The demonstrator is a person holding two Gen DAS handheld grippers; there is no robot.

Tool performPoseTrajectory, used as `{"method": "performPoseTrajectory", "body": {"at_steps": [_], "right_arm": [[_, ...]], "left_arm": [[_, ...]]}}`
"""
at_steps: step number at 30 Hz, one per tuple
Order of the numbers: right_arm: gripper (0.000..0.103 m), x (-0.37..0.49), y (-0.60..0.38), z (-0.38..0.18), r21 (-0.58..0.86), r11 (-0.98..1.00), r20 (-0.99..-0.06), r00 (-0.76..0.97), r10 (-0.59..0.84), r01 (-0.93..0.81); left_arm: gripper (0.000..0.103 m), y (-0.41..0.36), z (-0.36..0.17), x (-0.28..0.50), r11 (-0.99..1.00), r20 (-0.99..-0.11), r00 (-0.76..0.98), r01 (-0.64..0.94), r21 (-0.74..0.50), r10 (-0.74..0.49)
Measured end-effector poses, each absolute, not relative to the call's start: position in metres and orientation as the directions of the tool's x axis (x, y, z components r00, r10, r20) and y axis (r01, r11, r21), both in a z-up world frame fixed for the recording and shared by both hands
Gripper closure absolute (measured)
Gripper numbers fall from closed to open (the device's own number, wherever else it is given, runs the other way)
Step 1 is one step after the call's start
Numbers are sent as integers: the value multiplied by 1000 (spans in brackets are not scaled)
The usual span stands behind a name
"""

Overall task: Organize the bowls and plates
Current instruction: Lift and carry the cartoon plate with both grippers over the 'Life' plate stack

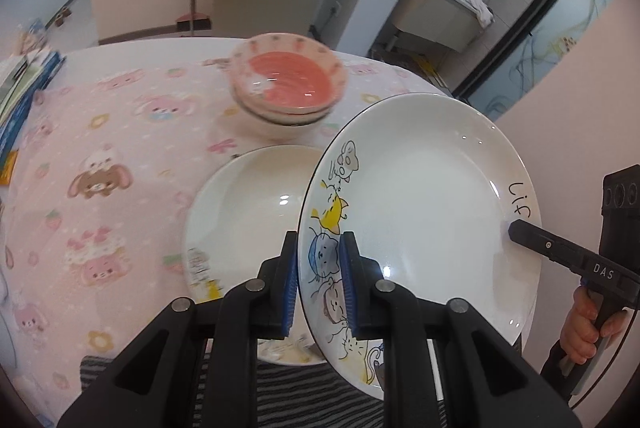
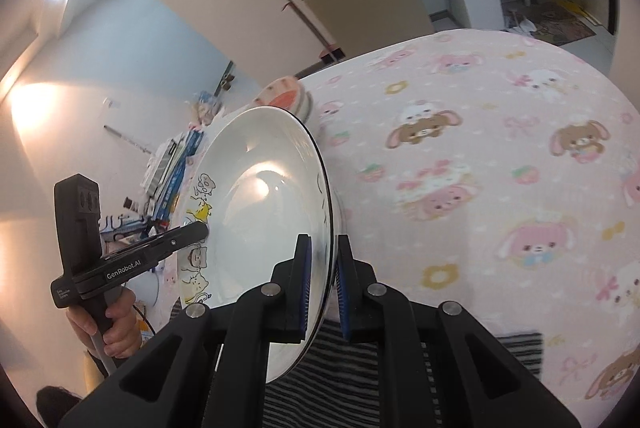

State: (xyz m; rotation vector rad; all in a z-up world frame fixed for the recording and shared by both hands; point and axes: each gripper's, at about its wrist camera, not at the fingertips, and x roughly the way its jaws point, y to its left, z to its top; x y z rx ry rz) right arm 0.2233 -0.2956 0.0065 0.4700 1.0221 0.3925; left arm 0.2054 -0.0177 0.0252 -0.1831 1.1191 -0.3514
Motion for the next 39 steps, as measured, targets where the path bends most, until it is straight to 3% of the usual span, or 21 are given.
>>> {"method": "performPoseTrajectory", "body": {"at_steps": [15,31,39], "right_arm": [[89,247,-201,-12,522,841,-750,394,532,-143],[87,276,-176,-49,471,877,-791,392,469,-99],[86,276,-191,-57,445,893,-807,399,434,-72]], "left_arm": [[87,70,8,190,957,-856,432,74,-279,-283],[85,84,-33,208,966,-869,431,34,-255,-245],[85,64,-39,213,970,-876,418,85,-226,-241]]}}
